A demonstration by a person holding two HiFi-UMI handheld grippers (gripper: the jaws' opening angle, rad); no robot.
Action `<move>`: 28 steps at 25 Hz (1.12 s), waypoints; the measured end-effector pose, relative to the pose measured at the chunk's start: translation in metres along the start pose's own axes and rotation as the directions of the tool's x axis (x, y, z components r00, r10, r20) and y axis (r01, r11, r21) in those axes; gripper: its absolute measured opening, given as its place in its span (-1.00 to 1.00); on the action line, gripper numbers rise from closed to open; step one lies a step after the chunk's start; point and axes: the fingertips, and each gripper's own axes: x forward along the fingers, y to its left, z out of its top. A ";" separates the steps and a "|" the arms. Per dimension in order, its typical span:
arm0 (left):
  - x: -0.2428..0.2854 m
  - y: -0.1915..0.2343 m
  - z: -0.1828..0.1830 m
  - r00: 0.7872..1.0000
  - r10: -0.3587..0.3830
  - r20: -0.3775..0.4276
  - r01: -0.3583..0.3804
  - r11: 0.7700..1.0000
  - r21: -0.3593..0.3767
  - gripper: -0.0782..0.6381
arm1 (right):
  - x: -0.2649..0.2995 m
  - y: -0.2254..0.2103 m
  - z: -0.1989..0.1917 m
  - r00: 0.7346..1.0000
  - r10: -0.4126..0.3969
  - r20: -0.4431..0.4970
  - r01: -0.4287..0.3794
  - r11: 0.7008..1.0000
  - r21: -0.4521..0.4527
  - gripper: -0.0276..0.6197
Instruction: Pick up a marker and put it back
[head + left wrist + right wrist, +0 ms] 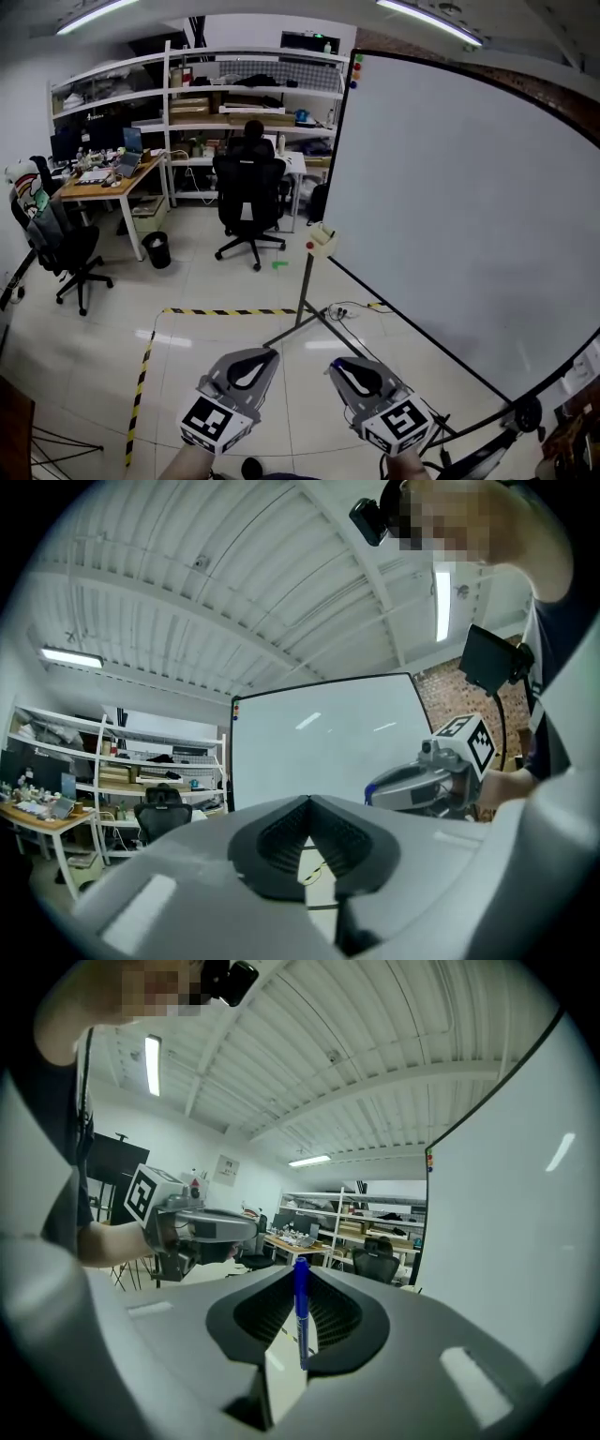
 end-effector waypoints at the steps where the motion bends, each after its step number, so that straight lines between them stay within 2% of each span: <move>1: 0.001 -0.018 0.001 1.000 0.000 -0.002 0.000 1.000 0.002 -0.77 | -0.018 0.000 -0.005 1.000 0.000 -0.004 0.000 1.000 0.005 -0.78; 7: -0.008 -0.122 0.007 0.999 0.023 -0.025 -0.022 0.999 0.027 -0.77 | -0.119 0.003 -0.029 1.000 0.011 -0.013 -0.011 1.000 0.025 -0.78; 11: -0.022 -0.165 0.014 0.998 0.050 -0.047 -0.047 0.998 0.046 -0.77 | -0.155 0.017 -0.029 0.999 0.050 0.010 -0.051 0.998 0.037 -0.78; 14: -0.036 -0.179 0.026 0.996 0.075 -0.039 -0.073 0.996 0.053 -0.77 | -0.167 0.029 -0.025 0.997 0.079 0.027 -0.080 0.996 0.042 -0.78; 20: -0.090 -0.190 0.029 0.993 0.106 -0.050 -0.106 0.994 -0.009 -0.77 | -0.177 0.076 -0.027 0.993 0.113 0.018 -0.114 0.992 0.063 -0.78; 24: -0.122 -0.190 0.020 0.992 0.099 -0.072 -0.098 0.995 0.011 -0.77 | -0.171 0.105 -0.027 0.994 0.110 -0.003 -0.109 0.992 0.059 -0.78; 28: -0.166 -0.188 0.012 0.994 0.087 -0.072 -0.089 0.996 -0.026 -0.77 | -0.164 0.148 -0.021 0.994 0.106 -0.024 -0.105 0.994 0.043 -0.78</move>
